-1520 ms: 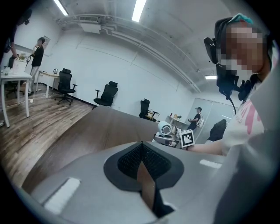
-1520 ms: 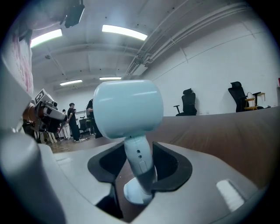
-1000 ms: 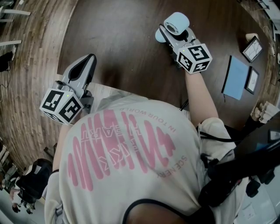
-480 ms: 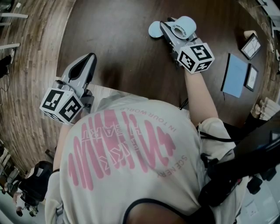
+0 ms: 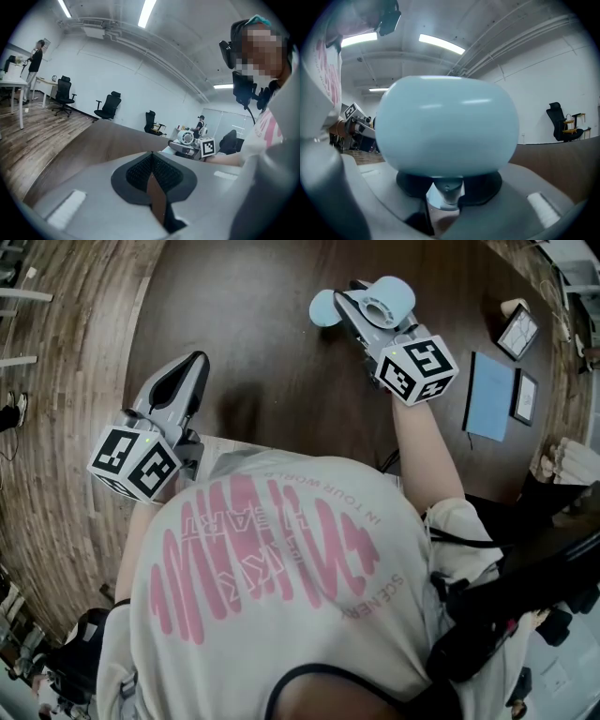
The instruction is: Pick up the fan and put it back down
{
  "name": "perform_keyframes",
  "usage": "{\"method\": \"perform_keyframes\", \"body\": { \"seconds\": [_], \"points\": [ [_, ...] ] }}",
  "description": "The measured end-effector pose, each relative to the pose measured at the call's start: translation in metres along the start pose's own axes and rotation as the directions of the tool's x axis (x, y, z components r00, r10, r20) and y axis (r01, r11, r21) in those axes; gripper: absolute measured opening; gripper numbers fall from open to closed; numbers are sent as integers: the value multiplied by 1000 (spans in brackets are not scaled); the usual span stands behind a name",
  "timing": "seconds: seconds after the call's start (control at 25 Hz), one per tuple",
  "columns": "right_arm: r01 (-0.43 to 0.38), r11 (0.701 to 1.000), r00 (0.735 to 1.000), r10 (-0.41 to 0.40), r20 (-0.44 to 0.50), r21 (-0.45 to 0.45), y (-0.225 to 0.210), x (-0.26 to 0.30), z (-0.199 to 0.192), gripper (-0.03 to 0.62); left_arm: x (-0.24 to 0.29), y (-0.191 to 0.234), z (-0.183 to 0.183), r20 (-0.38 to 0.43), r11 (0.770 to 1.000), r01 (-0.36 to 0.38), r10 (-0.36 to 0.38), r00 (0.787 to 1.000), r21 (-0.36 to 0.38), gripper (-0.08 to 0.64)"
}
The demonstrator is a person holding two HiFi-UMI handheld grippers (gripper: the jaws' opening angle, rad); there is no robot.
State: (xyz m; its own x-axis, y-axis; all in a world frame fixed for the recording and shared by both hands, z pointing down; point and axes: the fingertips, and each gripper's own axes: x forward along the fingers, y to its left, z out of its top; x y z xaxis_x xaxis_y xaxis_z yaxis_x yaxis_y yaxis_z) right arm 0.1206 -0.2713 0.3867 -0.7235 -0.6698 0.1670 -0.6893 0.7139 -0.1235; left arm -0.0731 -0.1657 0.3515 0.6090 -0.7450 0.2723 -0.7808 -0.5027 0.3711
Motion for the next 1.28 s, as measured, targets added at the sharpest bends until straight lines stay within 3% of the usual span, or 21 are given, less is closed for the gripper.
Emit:
{"method": "perform_keyframes", "body": {
  "seconds": [0.44, 0.84, 1.16, 1.28],
  "points": [
    [62, 997, 998, -61, 31, -49, 32, -32, 81, 141, 19, -28, 55, 72, 985, 160, -164, 984, 65, 20],
    [116, 990, 989, -107, 104, -83, 64, -78, 140, 141, 37, -59, 118, 121, 939, 306, -325, 938, 155, 20],
    [113, 992, 974, -101, 204, -47, 68, -112, 170, 141, 53, -102, 133, 127, 889, 401, -434, 892, 219, 20],
    [100, 995, 965, -94, 246, -13, 68, -119, 179, 141, 56, -108, 136, 123, 877, 406, -446, 887, 257, 20]
  ]
}}
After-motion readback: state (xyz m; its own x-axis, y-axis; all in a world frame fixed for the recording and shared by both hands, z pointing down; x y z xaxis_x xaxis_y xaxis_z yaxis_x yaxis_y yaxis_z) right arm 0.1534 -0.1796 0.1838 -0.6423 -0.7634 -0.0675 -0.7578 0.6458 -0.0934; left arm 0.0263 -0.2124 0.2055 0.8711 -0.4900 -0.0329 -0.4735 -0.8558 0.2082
